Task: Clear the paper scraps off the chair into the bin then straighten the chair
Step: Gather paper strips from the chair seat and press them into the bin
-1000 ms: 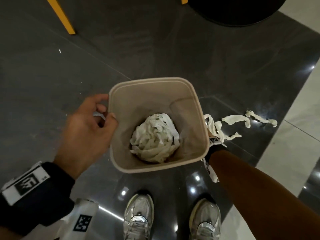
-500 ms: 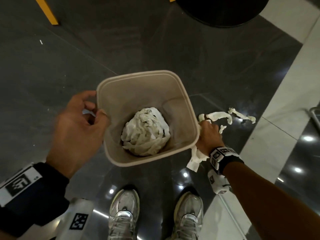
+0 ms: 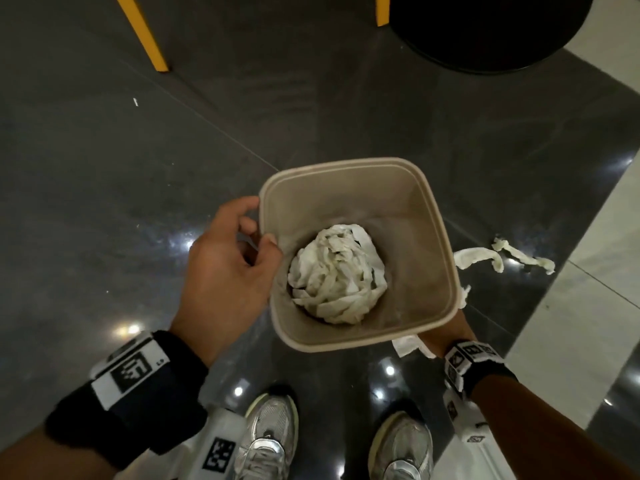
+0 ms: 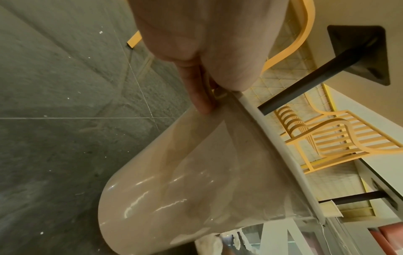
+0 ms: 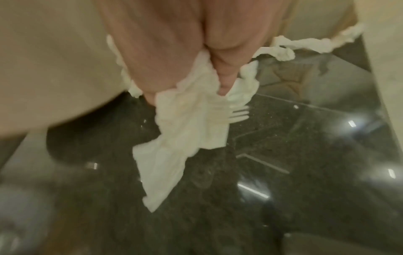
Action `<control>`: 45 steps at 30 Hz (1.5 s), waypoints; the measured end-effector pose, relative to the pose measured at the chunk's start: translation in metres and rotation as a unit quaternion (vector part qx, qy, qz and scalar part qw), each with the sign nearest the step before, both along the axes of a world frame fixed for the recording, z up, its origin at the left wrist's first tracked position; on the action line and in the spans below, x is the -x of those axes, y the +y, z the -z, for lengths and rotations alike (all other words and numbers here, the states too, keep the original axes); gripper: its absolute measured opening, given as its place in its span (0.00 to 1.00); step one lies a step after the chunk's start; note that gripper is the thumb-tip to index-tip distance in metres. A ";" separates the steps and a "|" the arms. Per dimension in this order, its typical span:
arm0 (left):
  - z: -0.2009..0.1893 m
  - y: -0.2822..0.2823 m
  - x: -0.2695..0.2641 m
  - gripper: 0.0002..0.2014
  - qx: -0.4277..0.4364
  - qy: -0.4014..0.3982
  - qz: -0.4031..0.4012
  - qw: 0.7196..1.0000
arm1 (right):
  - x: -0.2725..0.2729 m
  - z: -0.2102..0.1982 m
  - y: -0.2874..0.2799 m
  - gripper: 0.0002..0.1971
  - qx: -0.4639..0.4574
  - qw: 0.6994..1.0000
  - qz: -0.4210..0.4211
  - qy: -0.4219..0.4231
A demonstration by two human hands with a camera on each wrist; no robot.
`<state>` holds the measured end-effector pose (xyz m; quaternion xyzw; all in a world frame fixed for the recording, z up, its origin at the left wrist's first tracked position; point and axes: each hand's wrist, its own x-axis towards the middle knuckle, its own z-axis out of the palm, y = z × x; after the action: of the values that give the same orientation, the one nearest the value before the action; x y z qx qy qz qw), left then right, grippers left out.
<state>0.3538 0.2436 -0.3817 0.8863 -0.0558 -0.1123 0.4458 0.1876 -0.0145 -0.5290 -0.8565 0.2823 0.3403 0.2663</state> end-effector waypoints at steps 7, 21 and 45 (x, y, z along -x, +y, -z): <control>0.004 -0.007 -0.002 0.20 -0.005 0.009 0.001 1.000 | -0.031 -0.004 -0.053 0.25 0.152 0.986 0.039 -0.052; 0.006 -0.018 -0.011 0.22 -0.001 -0.010 0.009 1.000 | -0.031 0.087 -0.152 0.37 0.189 0.980 0.058 0.019; 0.013 -0.018 -0.012 0.23 0.012 -0.020 0.038 0.999 | -0.040 0.067 -0.162 0.20 0.185 0.958 0.220 -0.001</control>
<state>0.3659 0.2257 -0.3950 0.8800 -0.0998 -0.1108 0.4510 0.2274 -0.1767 -0.5958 -0.8076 0.5219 0.2143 0.1716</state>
